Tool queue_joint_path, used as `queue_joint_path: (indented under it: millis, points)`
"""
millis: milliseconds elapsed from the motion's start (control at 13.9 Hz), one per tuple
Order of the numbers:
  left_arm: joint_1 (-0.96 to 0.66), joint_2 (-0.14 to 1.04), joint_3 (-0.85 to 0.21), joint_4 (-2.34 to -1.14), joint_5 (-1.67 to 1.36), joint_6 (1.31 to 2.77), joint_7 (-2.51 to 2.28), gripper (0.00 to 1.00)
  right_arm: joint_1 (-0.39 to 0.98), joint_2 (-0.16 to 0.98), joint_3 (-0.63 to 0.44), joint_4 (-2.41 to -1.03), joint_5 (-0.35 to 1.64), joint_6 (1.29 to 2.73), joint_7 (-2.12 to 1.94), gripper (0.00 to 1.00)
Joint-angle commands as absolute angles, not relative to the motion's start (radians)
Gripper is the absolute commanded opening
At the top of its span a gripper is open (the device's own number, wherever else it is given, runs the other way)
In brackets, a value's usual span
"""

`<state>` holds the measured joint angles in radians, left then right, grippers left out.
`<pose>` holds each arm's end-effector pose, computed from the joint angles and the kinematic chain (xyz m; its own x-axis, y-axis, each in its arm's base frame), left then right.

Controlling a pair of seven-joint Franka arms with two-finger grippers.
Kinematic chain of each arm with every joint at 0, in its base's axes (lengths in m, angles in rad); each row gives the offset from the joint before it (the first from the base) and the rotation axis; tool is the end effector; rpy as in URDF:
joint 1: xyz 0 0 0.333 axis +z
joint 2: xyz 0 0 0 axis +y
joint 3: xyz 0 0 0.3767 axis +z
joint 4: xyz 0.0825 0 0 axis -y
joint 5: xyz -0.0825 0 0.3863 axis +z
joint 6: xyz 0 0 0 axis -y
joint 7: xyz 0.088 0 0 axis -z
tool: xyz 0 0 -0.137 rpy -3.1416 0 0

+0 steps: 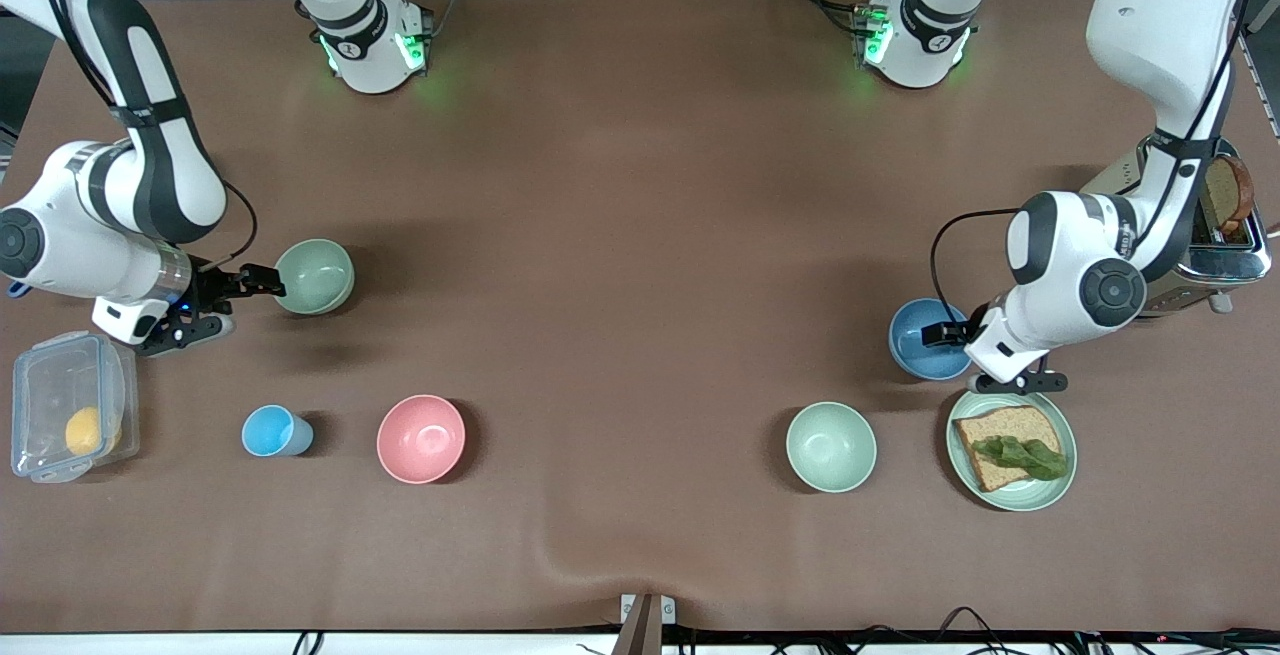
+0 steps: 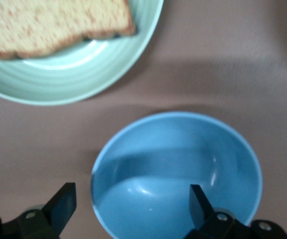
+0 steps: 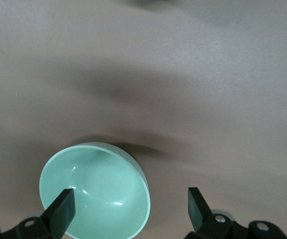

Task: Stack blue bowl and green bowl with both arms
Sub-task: 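Lower the right gripper onto the green bowl while the left lowers onto blue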

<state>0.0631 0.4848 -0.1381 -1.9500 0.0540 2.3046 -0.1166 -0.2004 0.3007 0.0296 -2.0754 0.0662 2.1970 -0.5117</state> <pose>0.6307 -0.0409 0.2430 0.9919 0.0136 -0.1265 0.0155 -0.9998 0.0143 0.5720 -0.0951 0.2967 0.9456 0.2984 -0.1296 0.2812 -0.9500 -0.1354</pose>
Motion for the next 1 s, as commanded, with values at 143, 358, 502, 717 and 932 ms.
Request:
queue_joint_path:
  millis: [143, 358, 502, 717, 932]
  points:
    - [0.071, 0.457, -0.144, -2.034, 0.075, 2.316, -0.123, 1.0, -0.238, 0.314, 0.046, -2.172, 0.086, 2.351, -0.618, 0.94]
    - [0.069, 0.462, -0.144, -2.046, 0.075, 2.318, -0.124, 1.0, -0.245, 0.325, 0.046, -2.198, 0.086, 2.401, -0.649, 0.8]
    - [0.069, 0.465, -0.143, -2.027, 0.083, 2.322, -0.123, 1.0, -0.255, 0.333, 0.046, -2.2, 0.086, 2.416, -0.678, 0.64]
    - [0.09, 0.475, -0.143, -1.97, 0.09, 2.327, -0.123, 1.0, -0.255, 0.345, 0.048, -2.209, 0.129, 2.418, -0.71, 0.56]
    - [0.1, 0.512, -0.144, -1.947, 0.095, 2.332, -0.124, 1.0, -0.261, 0.36, 0.048, -2.22, 0.137, 2.451, -0.742, 0.39]
